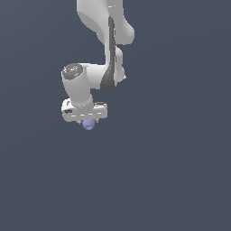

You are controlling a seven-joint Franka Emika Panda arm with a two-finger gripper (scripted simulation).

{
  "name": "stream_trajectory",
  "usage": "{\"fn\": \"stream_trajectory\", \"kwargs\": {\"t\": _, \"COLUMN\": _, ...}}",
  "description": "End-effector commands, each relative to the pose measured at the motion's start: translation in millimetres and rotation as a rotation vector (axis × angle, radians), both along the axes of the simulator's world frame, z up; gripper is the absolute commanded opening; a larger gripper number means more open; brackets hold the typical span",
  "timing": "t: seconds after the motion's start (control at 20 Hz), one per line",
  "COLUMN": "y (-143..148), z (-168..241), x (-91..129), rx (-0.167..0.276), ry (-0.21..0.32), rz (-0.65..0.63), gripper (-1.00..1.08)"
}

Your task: Pick up the object and move it to a goal position.

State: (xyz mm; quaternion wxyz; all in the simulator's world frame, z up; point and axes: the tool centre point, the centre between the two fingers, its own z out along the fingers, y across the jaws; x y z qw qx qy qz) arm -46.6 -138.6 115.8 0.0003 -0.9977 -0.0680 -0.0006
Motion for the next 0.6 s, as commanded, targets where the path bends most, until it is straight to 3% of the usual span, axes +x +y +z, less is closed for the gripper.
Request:
{"fn": "stream_trajectory", "kwargs": {"t": 0.0, "y": -25, "z": 11, "x": 5, "rx": 0.000, "ry": 0.000, "rz": 0.002, "gripper": -1.00}}
{"fn": "stream_trajectory", "kwargs": {"t": 0.25, "y": -62, "z": 26, "x": 15, "rx": 0.000, "ry": 0.001, "rz": 0.002, "gripper": -1.00}}
{"fn": "stream_trajectory", "kwargs": {"t": 0.55, "y": -85, "z": 36, "x": 21, "rx": -0.001, "ry": 0.001, "rz": 0.002, "gripper": -1.00}}
